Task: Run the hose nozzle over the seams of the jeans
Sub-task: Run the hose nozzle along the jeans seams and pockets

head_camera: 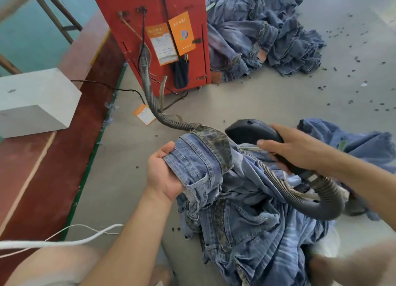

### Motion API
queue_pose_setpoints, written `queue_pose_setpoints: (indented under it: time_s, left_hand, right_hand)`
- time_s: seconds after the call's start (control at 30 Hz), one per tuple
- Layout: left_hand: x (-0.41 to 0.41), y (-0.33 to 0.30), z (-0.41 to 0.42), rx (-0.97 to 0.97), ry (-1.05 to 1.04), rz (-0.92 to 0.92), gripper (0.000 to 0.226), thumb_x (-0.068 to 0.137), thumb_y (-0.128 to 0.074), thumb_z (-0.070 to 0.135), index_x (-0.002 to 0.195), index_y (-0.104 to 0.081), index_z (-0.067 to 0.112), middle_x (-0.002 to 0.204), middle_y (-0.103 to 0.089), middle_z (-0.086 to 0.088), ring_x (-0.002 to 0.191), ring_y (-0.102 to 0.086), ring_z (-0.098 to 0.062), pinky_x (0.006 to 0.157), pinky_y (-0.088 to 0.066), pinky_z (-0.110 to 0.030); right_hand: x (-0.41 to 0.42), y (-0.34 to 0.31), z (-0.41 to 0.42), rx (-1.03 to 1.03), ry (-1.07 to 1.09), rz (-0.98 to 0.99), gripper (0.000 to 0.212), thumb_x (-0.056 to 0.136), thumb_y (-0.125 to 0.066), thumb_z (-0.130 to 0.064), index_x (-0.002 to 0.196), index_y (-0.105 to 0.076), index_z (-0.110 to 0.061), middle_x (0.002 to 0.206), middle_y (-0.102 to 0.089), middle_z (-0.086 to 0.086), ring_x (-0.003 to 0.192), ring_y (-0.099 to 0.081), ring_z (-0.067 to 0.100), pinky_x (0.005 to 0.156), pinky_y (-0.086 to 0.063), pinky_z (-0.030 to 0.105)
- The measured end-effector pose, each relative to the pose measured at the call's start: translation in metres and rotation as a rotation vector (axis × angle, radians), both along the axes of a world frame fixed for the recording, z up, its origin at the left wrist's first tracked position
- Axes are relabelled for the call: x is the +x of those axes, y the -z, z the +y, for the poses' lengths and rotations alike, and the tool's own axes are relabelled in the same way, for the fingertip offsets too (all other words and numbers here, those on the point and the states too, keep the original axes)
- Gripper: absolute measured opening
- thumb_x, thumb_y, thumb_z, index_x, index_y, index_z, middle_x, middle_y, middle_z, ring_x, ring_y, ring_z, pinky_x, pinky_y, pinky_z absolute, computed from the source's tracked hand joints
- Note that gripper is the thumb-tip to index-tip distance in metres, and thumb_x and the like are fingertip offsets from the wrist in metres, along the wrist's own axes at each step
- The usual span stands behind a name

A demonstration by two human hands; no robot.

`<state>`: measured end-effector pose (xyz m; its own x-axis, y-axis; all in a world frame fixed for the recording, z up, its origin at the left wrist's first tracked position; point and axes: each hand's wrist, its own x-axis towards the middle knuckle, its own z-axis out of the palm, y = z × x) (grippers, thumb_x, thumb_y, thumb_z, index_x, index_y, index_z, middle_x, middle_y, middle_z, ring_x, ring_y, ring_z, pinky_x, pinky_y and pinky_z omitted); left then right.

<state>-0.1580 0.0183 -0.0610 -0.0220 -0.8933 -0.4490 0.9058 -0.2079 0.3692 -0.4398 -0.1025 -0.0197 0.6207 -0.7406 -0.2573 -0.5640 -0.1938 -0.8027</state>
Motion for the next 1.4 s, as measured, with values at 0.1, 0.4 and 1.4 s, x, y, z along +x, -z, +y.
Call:
queue_pose_setpoints:
  time_s: [0.1,0.4,1.4]
  left_hand:
    - [0.002,-0.001,-0.001,0.0,-0.021,0.01,0.063,0.095,-0.04,0.027,0.151,-0.044,-0.002,0.148,-0.051,-0.031,0.137,-0.049,-0.05,0.108,-0.043,-0.064]
    - [-0.008,0.003,0.001,0.031,0.245,-0.326,0.053,0.069,-0.042,-0.006,0.118,-0.061,-0.003,0.124,-0.059,-0.028,0.111,-0.062,-0.048,0.097,-0.053,-0.066]
    - [-0.011,0.009,0.015,0.107,0.327,-0.375,0.047,0.076,-0.044,-0.009,0.112,-0.074,-0.005,0.117,-0.069,-0.028,0.104,-0.071,-0.045,0.081,-0.061,-0.053]
  right_hand:
    - [-0.015,-0.012,0.0,0.11,-0.195,-0.033,0.025,0.097,-0.065,-0.054,0.096,-0.06,-0.029,0.061,-0.063,0.013,0.044,-0.057,0.028,0.044,-0.049,0.033]
    - [0.009,-0.017,0.006,-0.01,-0.034,-0.028,0.021,0.099,-0.062,-0.047,0.092,-0.058,-0.027,0.065,-0.064,0.017,0.049,-0.059,0.043,0.049,-0.055,0.047]
    - [0.026,-0.013,-0.004,0.166,0.278,-0.103,0.016,0.1,-0.067,-0.027,0.102,-0.059,-0.013,0.058,-0.061,0.001,0.044,-0.053,0.016,0.041,-0.049,0.029]
